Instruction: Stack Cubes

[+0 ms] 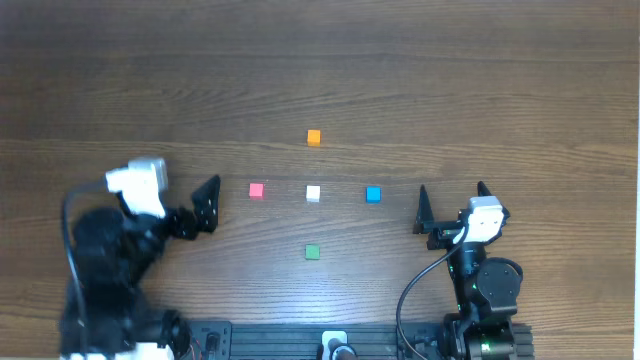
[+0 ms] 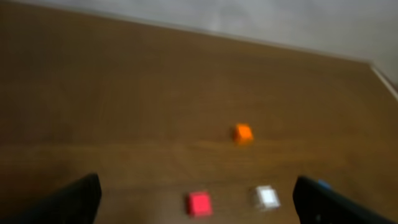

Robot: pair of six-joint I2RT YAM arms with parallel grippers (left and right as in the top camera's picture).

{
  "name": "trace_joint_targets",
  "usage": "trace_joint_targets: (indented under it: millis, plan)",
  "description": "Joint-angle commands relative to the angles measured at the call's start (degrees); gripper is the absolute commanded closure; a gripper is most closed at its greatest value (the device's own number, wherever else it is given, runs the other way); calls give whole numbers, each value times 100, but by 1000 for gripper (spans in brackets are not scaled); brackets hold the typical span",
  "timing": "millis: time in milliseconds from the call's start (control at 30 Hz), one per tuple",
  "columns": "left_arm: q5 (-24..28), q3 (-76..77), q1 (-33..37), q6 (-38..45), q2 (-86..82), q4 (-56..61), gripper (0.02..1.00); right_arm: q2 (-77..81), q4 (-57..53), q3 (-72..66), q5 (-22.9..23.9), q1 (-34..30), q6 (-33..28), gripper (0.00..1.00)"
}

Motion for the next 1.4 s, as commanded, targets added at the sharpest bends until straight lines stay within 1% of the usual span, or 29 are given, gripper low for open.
trace_joint_targets:
  millis: [33,133,300,400,533,600,700,1400]
  plan:
    - [61,1891,-627,-179,2039,-1482,23,-50,17,-50,-46,-37,9,7]
    - [-380,2380,-1078,-470,2940,-1895,27,-50,15,-50,-46,-37,9,7]
    - [-1082,2492,-1818,-1029,4100,-1926,31,-50,15,-50,-46,-37,9,7]
    - [-1414,2492,-2173,-1268,4642,-1926,45,-50,15,-50,-46,-37,9,9]
    - [-1746,2490,-2463,-1403,5228,-1906,49,-50,15,-50,-46,-37,11,7]
    - [-2076,2490,-2636,-1617,5530,-1902,69,-50,15,-50,-46,-37,9,7]
    - [-2328,2490,-2765,-1788,5814,-1836,91,-50,15,-50,-46,-37,9,7]
    - [-2350,2378,-2680,-1803,6610,-1161,130,-50,15,-50,-46,-37,9,9]
